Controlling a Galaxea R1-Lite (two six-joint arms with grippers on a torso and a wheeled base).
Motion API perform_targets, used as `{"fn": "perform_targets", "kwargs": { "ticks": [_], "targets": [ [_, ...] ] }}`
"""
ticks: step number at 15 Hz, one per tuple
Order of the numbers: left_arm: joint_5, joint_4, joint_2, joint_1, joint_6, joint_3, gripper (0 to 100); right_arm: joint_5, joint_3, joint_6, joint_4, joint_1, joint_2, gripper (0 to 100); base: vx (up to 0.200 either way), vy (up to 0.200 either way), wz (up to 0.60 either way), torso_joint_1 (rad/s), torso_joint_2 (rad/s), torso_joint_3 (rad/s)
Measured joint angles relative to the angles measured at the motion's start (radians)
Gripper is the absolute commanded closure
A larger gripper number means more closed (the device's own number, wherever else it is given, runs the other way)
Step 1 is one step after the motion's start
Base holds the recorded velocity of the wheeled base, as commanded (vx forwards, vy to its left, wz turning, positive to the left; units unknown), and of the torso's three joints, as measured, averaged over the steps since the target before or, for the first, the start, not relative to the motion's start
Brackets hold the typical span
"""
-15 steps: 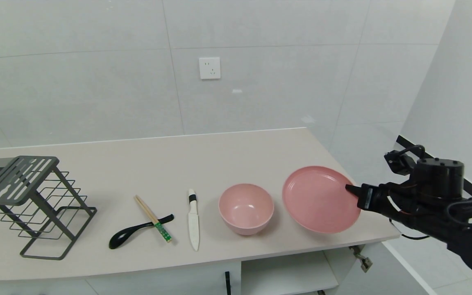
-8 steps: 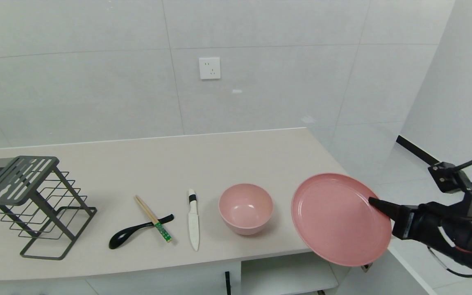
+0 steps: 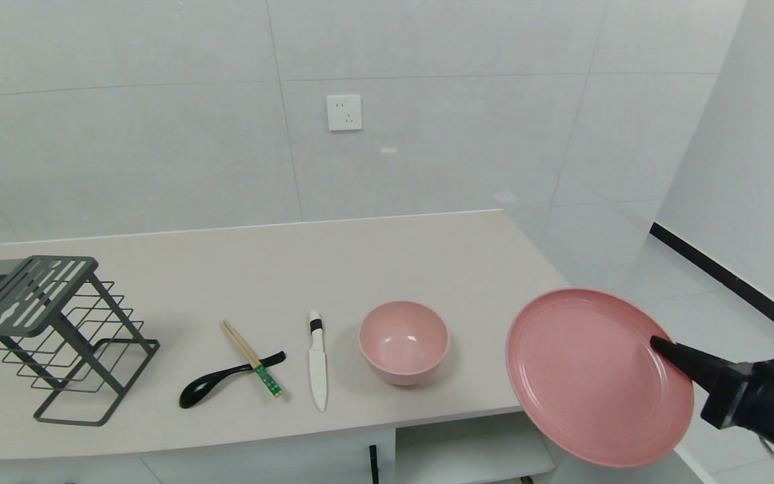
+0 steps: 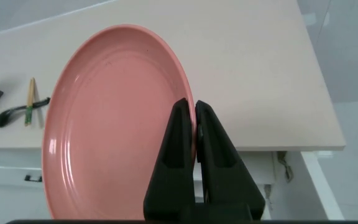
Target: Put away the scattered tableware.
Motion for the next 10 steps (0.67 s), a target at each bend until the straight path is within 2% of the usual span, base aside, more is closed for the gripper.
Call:
{"fn": "perform_targets", "kwargs": {
  "ticks": [2,4,10],
  "targets": [
    [-0.119,0.068,0.069,-0.015,-0.035,-0.089,0,0.004,0.036,-0.063,0.016,-0.001,-0.041,100,0.0,0.0,0.0,0.0,0.0,0.0],
    [-0.202,0.083,0.169,-0.022,-0.041,-0.144,0,0.005,0.047,-0.079,0.03,-0.003,-0.078,100,0.0,0.0,0.0,0.0,0.0,0.0],
    [-0.285,0.075,0.556,-0.045,-0.053,-0.298,0,0.005,0.054,-0.181,0.097,-0.027,-0.135,100,0.0,0.0,0.0,0.0,0.0,0.0]
  ]
}}
